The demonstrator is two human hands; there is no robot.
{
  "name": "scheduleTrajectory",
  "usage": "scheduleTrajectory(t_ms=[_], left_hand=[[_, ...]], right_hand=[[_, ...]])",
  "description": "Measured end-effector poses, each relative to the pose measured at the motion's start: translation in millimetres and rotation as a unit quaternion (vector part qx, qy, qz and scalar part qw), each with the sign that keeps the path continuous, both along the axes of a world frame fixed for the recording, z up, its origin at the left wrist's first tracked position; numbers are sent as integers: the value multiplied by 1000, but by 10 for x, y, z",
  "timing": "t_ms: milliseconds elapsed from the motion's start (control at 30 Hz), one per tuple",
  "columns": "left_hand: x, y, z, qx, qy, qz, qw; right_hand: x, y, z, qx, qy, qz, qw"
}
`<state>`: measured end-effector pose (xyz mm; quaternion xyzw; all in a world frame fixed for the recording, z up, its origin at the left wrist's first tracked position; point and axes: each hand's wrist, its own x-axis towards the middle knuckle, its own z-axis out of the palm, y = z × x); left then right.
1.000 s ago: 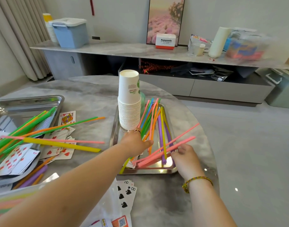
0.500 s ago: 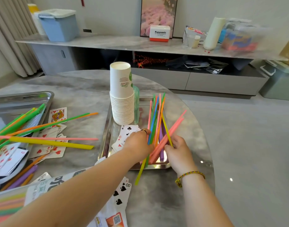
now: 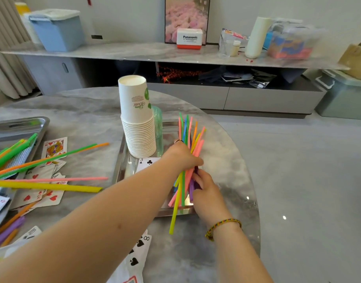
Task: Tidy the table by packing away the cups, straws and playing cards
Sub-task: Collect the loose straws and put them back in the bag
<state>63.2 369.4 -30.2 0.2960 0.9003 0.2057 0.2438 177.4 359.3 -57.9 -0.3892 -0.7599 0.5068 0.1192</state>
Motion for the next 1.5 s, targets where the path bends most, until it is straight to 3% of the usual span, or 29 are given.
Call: scheduleTrajectory(t_ms=[133, 267, 400, 767, 967, 1033, 1133, 1233, 1367, 1500], left_hand=[[-16, 89, -58, -9, 26, -7, 1000], [-52, 103, -69, -19, 40, -1, 999], [-34, 98, -102, -36, 54, -6, 998], [-7, 97, -141, -29, 92, 5, 995], [-68, -40, -95, 57, -2, 50, 997], [-82, -101, -6, 135, -68, 56, 987], [-58, -260, 234, 250, -182, 52, 949], [43, -538, 501, 321, -228, -9, 919], [327, -985, 655, 310, -214, -94, 921], [636, -1250, 588, 276, -190, -130, 933]], right_hand=[[41, 104, 82, -126, 93, -126, 980], [125, 199, 133, -129, 76, -207, 967], [85, 129, 129, -131, 33, -184, 974], [72, 131, 111, -100, 22, -164, 981], [102, 188, 102, -124, 33, -164, 978], [115, 197, 131, -126, 36, -159, 979], [104, 109, 300, -106, 114, -149, 976], [113, 45, 516, -113, 234, -169, 951], [224, -45, 815, -162, 385, -45, 908], [335, -192, 1023, -144, 433, 126, 881]])
